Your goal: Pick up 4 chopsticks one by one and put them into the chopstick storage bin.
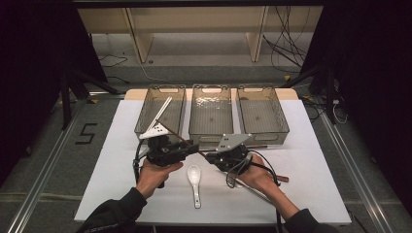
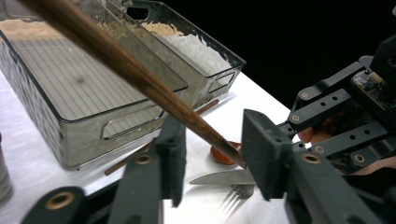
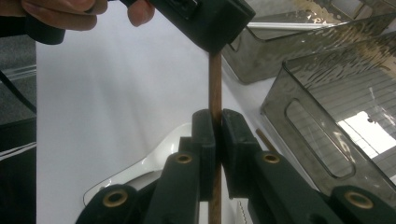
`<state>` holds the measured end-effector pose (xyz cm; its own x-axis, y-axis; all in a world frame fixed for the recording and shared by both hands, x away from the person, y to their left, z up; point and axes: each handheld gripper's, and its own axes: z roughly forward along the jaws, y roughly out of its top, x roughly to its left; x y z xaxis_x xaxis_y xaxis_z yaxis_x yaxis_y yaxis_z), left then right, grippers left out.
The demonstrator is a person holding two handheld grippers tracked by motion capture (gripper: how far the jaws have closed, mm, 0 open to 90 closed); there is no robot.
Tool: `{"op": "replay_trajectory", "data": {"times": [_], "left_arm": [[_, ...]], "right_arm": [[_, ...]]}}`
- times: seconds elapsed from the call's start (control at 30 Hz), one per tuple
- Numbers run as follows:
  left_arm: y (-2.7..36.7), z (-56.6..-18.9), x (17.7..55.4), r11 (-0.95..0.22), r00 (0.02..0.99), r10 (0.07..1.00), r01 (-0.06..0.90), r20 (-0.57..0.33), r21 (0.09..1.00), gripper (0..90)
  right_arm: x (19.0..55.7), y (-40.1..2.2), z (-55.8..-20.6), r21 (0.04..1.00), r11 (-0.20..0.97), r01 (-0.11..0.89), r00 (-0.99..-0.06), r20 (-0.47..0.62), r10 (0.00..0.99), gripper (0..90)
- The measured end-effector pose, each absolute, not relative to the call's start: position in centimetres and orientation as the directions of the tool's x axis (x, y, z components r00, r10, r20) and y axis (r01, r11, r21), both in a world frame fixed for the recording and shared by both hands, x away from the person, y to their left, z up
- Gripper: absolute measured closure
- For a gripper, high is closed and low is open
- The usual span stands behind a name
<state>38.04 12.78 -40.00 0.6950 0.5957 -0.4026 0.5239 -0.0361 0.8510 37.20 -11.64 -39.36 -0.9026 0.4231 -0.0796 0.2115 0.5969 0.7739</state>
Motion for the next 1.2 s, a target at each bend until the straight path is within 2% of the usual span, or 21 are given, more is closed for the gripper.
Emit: {"op": "replay_trajectory", "data": {"times": [0.5, 0.6, 0.8, 0.87, 1.03, 1.2], "left_arm": [[12.7, -39.3, 37.9, 0.002, 0.718, 0.513, 0.547, -0.47, 0.837, 82.9], [12.9, -38.8, 37.8, -0.04, 0.729, 0.538, 0.522, -0.422, 0.852, 83.9], [14.7, -37.6, 38.7, -0.053, 0.713, 0.579, 0.517, -0.396, 0.854, 84.1], [15.4, -37.1, 39.2, -0.058, 0.705, 0.59, 0.524, -0.394, 0.85, 84.1], [17.3, -36.1, 40.5, -0.066, 0.681, 0.614, 0.548, -0.399, 0.834, 84.0], [18.8, -35.3, 42.0, -0.066, 0.652, 0.65, 0.56, -0.39, 0.826, 83.9]], "right_arm": [[36.9, -11.4, -39.5, 0.783, 0.594, 0.187, -0.906, -0.097, 0.412, 84.7], [36.9, -11.4, -39.4, 0.787, 0.588, 0.189, -0.907, -0.09, 0.412, 84.2], [36.8, -12.3, -38.9, 0.777, 0.599, 0.193, -0.903, -0.098, 0.418, 73.1], [36.8, -12.8, -38.8, 0.776, 0.599, 0.199, -0.898, -0.1, 0.428, 66.7], [36.9, -14.1, -38.8, 0.772, 0.581, 0.256, -0.875, -0.071, 0.479, 53.1], [36.9, -15.3, -39.2, 0.764, 0.567, 0.308, -0.85, -0.046, 0.524, 44.4]]}}
